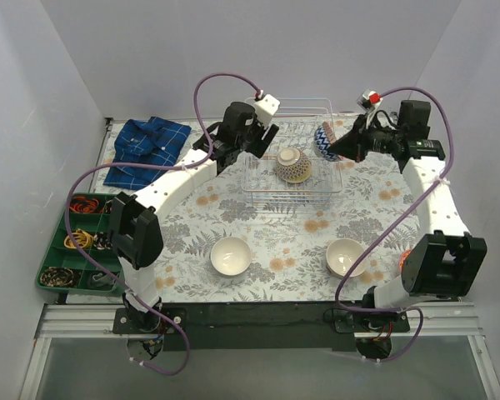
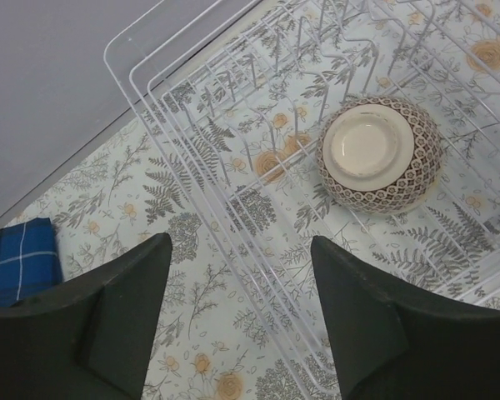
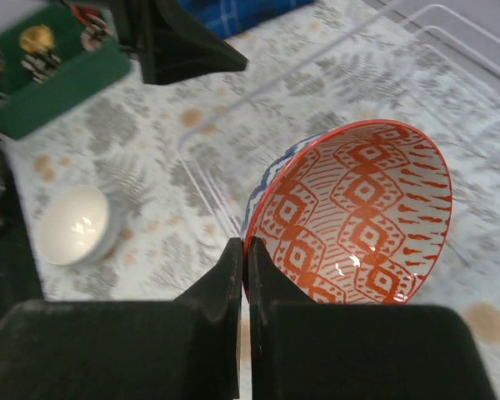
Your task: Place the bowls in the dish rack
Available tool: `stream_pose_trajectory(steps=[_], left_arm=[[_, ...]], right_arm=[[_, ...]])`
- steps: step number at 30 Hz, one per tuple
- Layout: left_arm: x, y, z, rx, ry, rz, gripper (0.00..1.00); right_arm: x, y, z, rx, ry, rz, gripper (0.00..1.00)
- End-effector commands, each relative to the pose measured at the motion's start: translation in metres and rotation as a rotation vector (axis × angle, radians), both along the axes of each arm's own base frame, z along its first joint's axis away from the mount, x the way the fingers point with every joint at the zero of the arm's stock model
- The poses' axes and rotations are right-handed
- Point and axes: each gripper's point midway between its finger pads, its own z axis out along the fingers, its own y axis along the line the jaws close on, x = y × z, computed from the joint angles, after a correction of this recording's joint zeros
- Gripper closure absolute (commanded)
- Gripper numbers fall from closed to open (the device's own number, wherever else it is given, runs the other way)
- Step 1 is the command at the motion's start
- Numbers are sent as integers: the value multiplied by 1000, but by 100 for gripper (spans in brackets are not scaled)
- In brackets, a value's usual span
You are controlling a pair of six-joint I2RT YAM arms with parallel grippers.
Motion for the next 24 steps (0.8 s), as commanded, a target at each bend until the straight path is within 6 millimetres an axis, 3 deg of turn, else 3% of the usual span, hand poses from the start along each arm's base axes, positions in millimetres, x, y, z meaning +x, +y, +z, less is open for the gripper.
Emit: stream_pose_trajectory(steps=[1,3,4,5,6,7,8,10,15,24], left_arm=[[9,25,27,-41,-58,99,39],[10,34,23,-38,-53,129,49],[11,37,23,-43,-51,139,55],[12,39,21,-51,-45,148,79],[12,43,17,-49,-37,163,87],[13,48,17,-52,-34,176,96],[13,50,15,-52,-28,182,100],[15,55,10,-51,-18,190,100],[10,53,1,-61,25,168,100],[-21,21,-22,-71,168,-74,100]], right_arm=[[-13,39,30,245,98,238,99],[-10,43,23,276,147,246,99],[-12,60,30,302,147,282,99],[-14,64,19,326,203,276,99],[-11,68,13,345,240,271,99],[-10,76,19,379,260,270,99],[-9,80,4,402,319,259,99],[-11,91,11,466,339,269,99],[-1,119,-7,473,439,305,99],[18,141,-47,481,589,246,99]])
